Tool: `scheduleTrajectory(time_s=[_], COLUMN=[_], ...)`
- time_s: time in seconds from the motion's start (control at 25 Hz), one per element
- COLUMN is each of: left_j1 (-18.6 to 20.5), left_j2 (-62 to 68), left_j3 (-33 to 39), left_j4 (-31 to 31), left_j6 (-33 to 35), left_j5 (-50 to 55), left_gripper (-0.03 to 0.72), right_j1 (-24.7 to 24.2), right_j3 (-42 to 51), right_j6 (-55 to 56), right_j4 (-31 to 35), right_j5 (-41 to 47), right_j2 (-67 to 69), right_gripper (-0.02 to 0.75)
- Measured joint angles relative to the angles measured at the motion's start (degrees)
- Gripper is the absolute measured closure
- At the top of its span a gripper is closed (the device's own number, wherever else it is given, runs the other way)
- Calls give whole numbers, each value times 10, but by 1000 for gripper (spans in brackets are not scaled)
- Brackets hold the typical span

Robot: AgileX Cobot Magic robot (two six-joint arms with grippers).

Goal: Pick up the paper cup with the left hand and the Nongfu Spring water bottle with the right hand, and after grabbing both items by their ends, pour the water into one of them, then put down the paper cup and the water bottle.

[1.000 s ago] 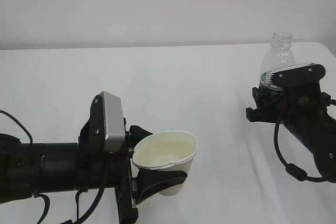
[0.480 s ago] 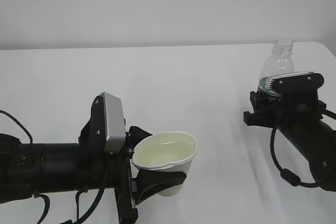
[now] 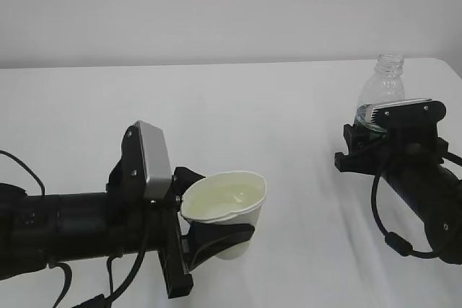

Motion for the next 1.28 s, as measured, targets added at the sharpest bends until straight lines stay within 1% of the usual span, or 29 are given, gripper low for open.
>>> scheduleTrajectory(time_s=[0.24,0.52,0.64,0.92,1.16,1.28], left_j1=[0,0,0,0,0,10], left_j2=[0,0,0,0,0,0], left_j3=[0,0,0,0,0,0], left_j4=[-43,-110,-148,-238,-286,-297], left_j6=[8,22,27,64,78,82], left_j5=[0,0,0,1,1,1], left_gripper=[278,284,284,284,284,284], right_j1=[0,0,0,0,0,0], right_j3=[0,0,0,0,0,0], right_j6=[0,0,0,1,2,3], right_j4=[0,0,0,0,-1,-4], right_j5=[0,0,0,-1,-1,-1], right_j2=[5,15,15,15,15,15], right_gripper=[280,280,280,280,280,280])
